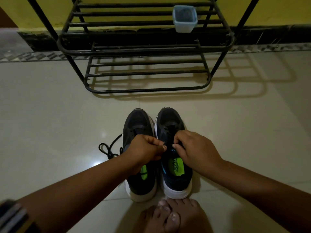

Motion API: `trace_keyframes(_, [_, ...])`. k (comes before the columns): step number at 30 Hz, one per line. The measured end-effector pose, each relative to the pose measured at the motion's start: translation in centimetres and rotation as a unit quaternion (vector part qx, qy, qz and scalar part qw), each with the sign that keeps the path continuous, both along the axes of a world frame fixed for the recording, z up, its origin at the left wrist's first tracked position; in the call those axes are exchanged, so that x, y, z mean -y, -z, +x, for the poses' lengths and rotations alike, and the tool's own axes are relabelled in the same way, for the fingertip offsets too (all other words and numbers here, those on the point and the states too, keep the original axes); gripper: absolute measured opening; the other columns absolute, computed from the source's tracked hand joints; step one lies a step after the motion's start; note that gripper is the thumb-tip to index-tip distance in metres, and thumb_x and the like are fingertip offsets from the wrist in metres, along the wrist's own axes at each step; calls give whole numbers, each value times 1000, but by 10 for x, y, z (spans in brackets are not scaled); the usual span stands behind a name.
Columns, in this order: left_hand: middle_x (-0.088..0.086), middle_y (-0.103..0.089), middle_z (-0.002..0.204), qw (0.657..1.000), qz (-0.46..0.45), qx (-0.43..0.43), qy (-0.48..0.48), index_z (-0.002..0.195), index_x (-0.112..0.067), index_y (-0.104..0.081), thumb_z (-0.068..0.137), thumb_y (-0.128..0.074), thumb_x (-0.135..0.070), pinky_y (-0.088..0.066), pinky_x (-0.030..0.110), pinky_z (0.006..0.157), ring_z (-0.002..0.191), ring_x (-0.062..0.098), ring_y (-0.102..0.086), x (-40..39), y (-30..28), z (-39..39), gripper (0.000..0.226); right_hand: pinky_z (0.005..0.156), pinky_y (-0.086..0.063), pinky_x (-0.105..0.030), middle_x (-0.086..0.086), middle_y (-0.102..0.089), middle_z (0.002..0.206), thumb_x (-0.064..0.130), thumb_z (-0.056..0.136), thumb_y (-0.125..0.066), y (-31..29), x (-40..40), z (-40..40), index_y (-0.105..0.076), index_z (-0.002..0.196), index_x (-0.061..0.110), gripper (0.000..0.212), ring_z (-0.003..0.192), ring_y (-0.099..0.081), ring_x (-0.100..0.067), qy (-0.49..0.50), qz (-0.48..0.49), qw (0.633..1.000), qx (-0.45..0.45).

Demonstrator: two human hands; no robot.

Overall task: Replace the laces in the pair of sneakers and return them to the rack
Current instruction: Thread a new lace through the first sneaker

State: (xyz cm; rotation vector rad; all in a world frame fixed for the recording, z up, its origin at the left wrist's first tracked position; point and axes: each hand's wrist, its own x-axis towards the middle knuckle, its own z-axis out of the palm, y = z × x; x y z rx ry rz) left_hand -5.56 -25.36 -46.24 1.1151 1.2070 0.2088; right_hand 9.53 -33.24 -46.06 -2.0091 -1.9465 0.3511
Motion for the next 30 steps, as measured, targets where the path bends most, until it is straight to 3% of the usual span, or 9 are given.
trace_keyframes(4, [10, -67, 79, 1000, 6, -1, 4, 91, -1, -69, 83, -68, -3, -56, 18, 61, 72, 15, -64, 1, 1, 0, 8, 55, -33, -29, 1, -58, 80, 24, 85, -62, 2, -2, -1, -55, 82, 18, 9, 73, -54, -21, -17, -8, 1000, 15])
trace_keyframes(17, [12, -67, 81, 1000, -14, -1, 7, 87, -2, -68, 86, -64, -2, -57, 21, 65, 73, 17, -64, -3, 2, 0, 4, 47, -31, -25, 5, -53, 66, 28, 76, -61, 6, -10, -2, -57, 70, 21, 10, 66, -53, -18, -50, 20, 998, 23])
trace_keyframes(24, [13, -66, 87, 1000, -8, -8, 26, 95, 1, -66, 89, -61, -3, -56, 19, 64, 75, 16, -64, -2, 3, 2, 10, 47, -20, -13, 6, -56, 66, 26, 76, -58, 7, -10, -6, -57, 70, 21, 9, 65, -52, -16, -29, 24, 999, -1])
trace_keyframes(30, [11, -64, 80, 1000, -10, -4, 26, 94, 1, -66, 88, -62, -3, -55, 18, 60, 70, 14, -63, -4, 4, 1, 8, 59, -38, -28, -3, -61, 76, 16, 82, -65, 7, -13, -5, -62, 79, 13, 6, 74, -52, -19, -6, 2, 998, -63])
